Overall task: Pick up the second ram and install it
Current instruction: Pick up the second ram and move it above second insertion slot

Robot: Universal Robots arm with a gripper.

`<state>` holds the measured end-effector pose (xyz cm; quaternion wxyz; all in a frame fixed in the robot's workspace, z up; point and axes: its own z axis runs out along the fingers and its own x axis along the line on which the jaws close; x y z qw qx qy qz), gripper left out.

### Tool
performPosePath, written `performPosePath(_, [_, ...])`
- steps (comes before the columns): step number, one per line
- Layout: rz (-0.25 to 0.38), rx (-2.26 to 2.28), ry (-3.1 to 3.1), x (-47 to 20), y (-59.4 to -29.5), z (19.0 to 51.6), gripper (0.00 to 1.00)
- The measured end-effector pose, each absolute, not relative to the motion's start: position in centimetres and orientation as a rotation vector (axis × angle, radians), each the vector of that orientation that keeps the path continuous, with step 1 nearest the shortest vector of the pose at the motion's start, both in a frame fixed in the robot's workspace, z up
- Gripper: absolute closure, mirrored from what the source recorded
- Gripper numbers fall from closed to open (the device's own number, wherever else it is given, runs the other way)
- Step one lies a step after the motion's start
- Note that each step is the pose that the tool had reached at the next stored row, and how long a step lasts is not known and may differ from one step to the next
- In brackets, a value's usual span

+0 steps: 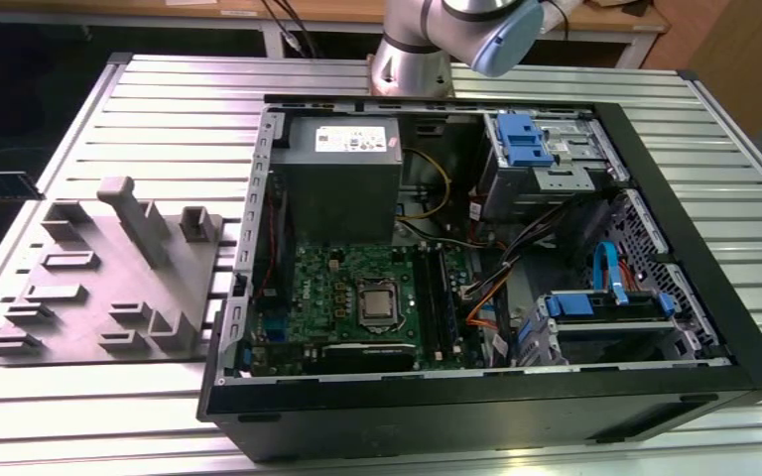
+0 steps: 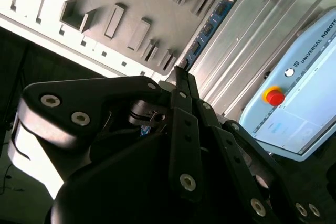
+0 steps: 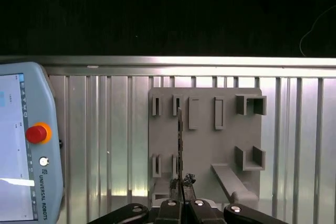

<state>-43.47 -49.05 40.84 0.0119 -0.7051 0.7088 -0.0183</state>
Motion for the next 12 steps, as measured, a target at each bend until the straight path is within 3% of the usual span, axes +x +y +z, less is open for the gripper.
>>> performPosePath(12, [-0.058,-2.198,2.210,-43.15,-49.04,41.04,0.89])
